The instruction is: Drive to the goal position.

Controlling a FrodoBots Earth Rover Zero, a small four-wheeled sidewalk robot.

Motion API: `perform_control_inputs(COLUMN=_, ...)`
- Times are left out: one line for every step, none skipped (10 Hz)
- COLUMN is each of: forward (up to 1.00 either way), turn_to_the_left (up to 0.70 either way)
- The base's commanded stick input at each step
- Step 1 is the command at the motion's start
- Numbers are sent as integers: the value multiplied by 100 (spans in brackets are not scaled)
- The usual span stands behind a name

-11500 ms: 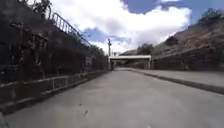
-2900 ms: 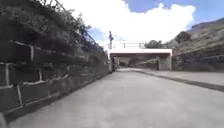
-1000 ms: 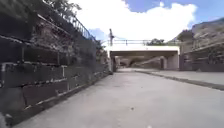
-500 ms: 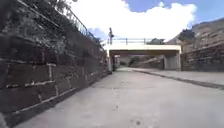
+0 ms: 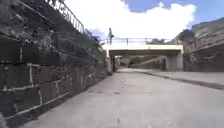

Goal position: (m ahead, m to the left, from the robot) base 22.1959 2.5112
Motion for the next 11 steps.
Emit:
perform_control_inputs(forward=70, turn_to_the_left=0)
perform_control_inputs(forward=70, turn_to_the_left=0)
perform_control_inputs(forward=70, turn_to_the_left=0)
perform_control_inputs(forward=70, turn_to_the_left=0)
perform_control_inputs(forward=70, turn_to_the_left=-20)
perform_control_inputs(forward=70, turn_to_the_left=-5)
perform_control_inputs(forward=70, turn_to_the_left=-27)
perform_control_inputs(forward=70, turn_to_the_left=-27)
perform_control_inputs(forward=0, turn_to_the_left=-30)
perform_control_inputs(forward=0, turn_to_the_left=-6)
perform_control_inputs(forward=43, turn_to_the_left=17)
